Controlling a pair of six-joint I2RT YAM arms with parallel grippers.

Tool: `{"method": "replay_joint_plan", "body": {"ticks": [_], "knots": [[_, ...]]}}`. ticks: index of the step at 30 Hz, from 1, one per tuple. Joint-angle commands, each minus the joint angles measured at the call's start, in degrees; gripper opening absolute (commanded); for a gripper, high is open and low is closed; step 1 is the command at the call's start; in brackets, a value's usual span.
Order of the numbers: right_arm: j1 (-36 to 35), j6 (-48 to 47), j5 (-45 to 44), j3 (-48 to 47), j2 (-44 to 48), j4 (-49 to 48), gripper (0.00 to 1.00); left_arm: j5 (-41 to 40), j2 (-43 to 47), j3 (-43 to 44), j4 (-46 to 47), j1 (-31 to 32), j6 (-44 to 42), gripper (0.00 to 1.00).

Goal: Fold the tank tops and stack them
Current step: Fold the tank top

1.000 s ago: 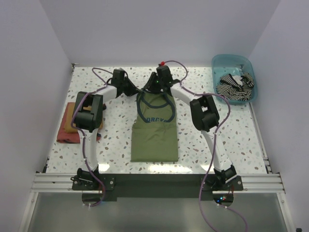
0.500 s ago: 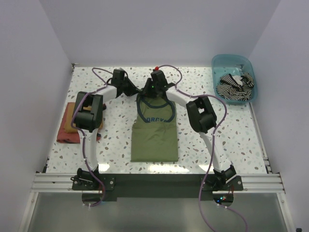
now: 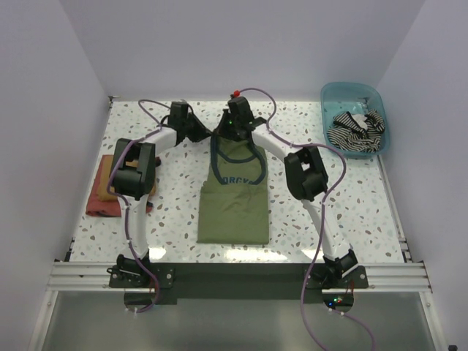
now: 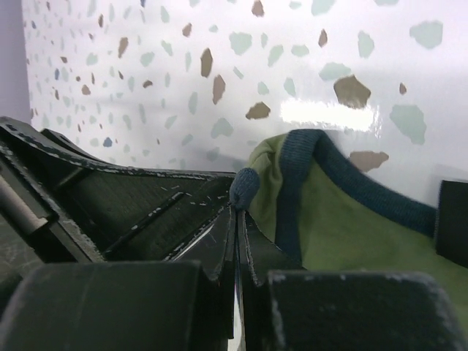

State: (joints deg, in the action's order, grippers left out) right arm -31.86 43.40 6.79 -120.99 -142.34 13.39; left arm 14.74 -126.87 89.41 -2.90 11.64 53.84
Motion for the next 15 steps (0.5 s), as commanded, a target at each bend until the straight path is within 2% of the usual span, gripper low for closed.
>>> {"method": "replay_joint_plan", "body": {"ticks": [1,6,12,15], "knots": [[0.9,-2.3,-1.0,-5.7,-1.2,0.8,0.00,0.3,1.6,2.5,0.3,-0.6,-1.5,0.17],[1.7,-2.8,-0.4,-8.3,-3.2,2.4,0.00,-1.1,3.6,1.2,-0.3,-0.6,-2.0,0.18],[3.3,-2.8,0.6,-2.9,-1.4,-0.4,0.00,-0.8,8.1,-6.2,2.0,-0.4,-0.7,0.18],[4.2,-3.4,1.4,-3.0,-1.4,-0.3,0.00,-0.2,12.1,-11.5,4.9,0.5,-0.4,0.17]]}}
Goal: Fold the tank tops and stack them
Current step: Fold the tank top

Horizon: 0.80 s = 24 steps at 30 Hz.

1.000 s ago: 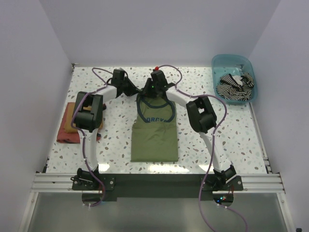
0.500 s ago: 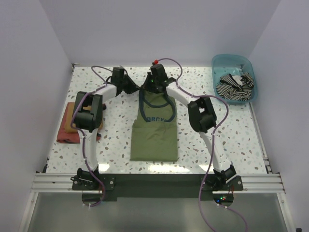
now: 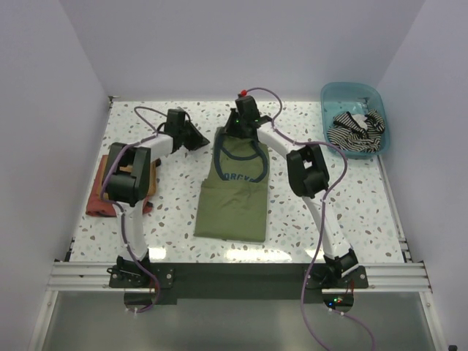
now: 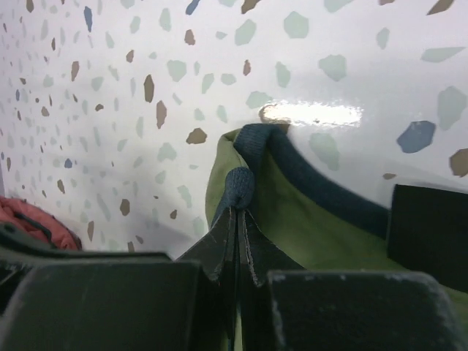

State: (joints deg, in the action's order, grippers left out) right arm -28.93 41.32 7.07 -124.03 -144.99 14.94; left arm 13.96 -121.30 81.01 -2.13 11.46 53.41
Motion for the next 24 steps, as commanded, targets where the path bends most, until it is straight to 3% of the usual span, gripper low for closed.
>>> {"method": "replay_joint_plan", "body": {"ticks": [1,12,24], "knots": [[1.2,-1.6,1.0,-0.2,1.3,-1.6,0.00,0.5,7.6,-6.4,4.7,1.0,0.2,0.17],[2.2,-2.1,2.0,-1.6,0.4,-0.7,0.00,-1.0,25.7,-23.4,4.9,7.2,-0.2,0.17],[3.1,-2.4,2.4,-1.1,1.2,-0.8,0.00,-5.6,33.1,-42.0,6.0,18.5,7.5,0.10]]}}
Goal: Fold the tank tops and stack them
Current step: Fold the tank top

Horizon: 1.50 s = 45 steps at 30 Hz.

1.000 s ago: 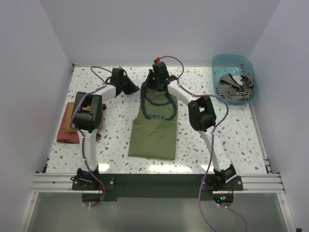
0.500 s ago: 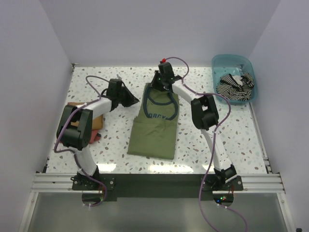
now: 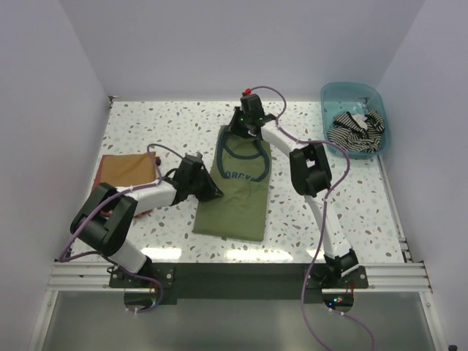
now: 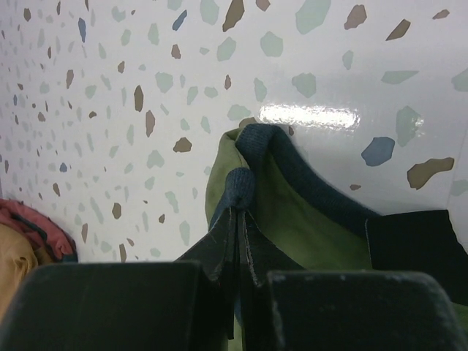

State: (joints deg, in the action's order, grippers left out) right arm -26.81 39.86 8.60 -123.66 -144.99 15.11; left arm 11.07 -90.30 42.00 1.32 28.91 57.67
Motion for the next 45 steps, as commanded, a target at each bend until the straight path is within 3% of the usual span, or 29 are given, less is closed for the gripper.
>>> {"method": "replay_joint_plan", "body": {"ticks": [1,17,23,33,35,42,45], "knots": [[1.3,-0.9,1.0,-1.4,1.3,-1.0,0.00,-2.9,1.6,-3.7,3.1,1.1,3.6,0.10],[3.3,-1.7,-1.6,-2.3,-3.1,1.7,0.00,-3.2,-2.1,-5.2,3.9,1.9,5.2,0.07],[4.0,-3.0,-4.1,-7.1,-6.5,6.1,0.00,-3.2,-2.2,-5.2,3.7,2.1,5.3,0.07],[4.0,-3.9,1.6,-14.0,-12.1,5.2,0.00,-3.7,-2.6,-5.6,7.5,4.9,9.7,0.08],[4.0,-4.9,1.9,-14.9,-11.9,5.2,0.03,-3.9,-3.5,-4.7,7.8,5.3,9.8,0.08],[5.1,-6.4,0.5,-14.0,-5.6,3.7,0.29,-5.6,-3.7,-2.8,5.9,5.4,8.7,0.09],[6.0,-7.1,-0.4,-14.0,-2.3,3.9,0.34,-6.4,-3.1,-1.8,5.3,5.4,7.0,0.11]]}}
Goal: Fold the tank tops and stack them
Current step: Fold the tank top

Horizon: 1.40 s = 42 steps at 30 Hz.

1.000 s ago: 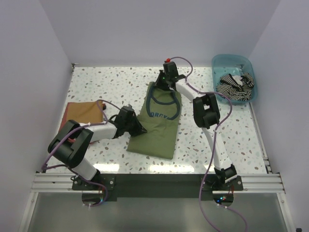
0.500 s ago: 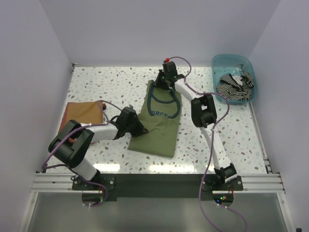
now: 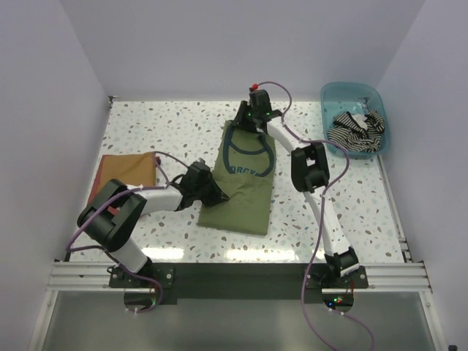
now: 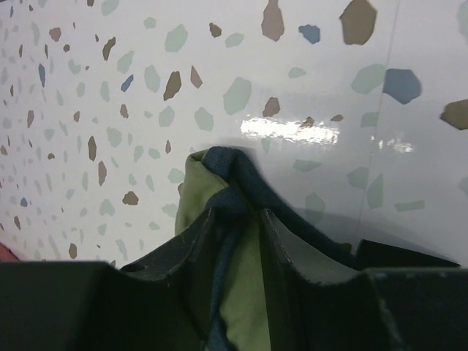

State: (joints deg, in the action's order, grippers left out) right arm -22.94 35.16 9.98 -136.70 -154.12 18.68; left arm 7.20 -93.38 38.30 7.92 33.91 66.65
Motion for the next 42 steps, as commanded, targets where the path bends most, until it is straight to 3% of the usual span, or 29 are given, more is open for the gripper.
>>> {"method": "replay_joint_plan", "body": {"ticks": [1,6,12,16,17,18,20,24,26,30,35,42], "knots": [[2.4,-2.4,-1.7,-0.8,8.3,0.2,0.35,-2.5,0.0,2.6,-1.4,0.4,-2.4,0.12],[3.5,-2.3,-1.5,2.3,13.8,-0.3,0.40,-2.2,-0.7,6.3,-2.8,0.1,-7.2,0.20],[3.5,-2.6,-5.7,10.5,24.1,4.4,0.38,-3.4,2.3,11.3,-6.1,0.0,-12.1,0.27],[3.0,-3.3,-9.6,28.9,36.5,9.5,0.36,-9.2,8.4,12.1,-13.6,-0.2,-15.3,0.37],[2.6,-3.2,-9.8,33.6,40.3,9.2,0.36,-10.6,9.9,12.0,-17.4,-0.2,-15.8,0.45],[2.4,-2.8,-9.8,42.8,46.6,9.3,0.36,-11.7,12.8,11.6,-18.7,-0.3,-16.1,0.49],[1.0,-0.8,-9.8,52.2,53.5,8.7,0.36,-12.0,15.4,9.3,-22.0,-0.7,-16.6,0.55],[-5.4,3.2,-11.5,73.4,68.2,10.3,0.38,-10.1,23.6,3.0,-25.3,-0.8,-16.1,0.57],[-10.2,6.8,-12.3,79.4,76.0,10.6,0.45,-7.5,26.4,-1.7,-25.1,-0.8,-15.6,0.58],[-14.1,14.2,-11.1,93.4,85.5,10.5,0.45,-2.6,30.1,-6.6,-25.5,-0.8,-16.2,0.58],[-16.3,19.9,-12.7,100.0,94.8,12.3,0.49,-0.6,32.1,-9.5,-24.3,-0.8,-16.4,0.60],[-18.5,25.0,-10.1,103.2,92.9,6.6,0.52,-0.3,32.4,-13.9,-22.7,-0.9,-12.9,0.61]]}}
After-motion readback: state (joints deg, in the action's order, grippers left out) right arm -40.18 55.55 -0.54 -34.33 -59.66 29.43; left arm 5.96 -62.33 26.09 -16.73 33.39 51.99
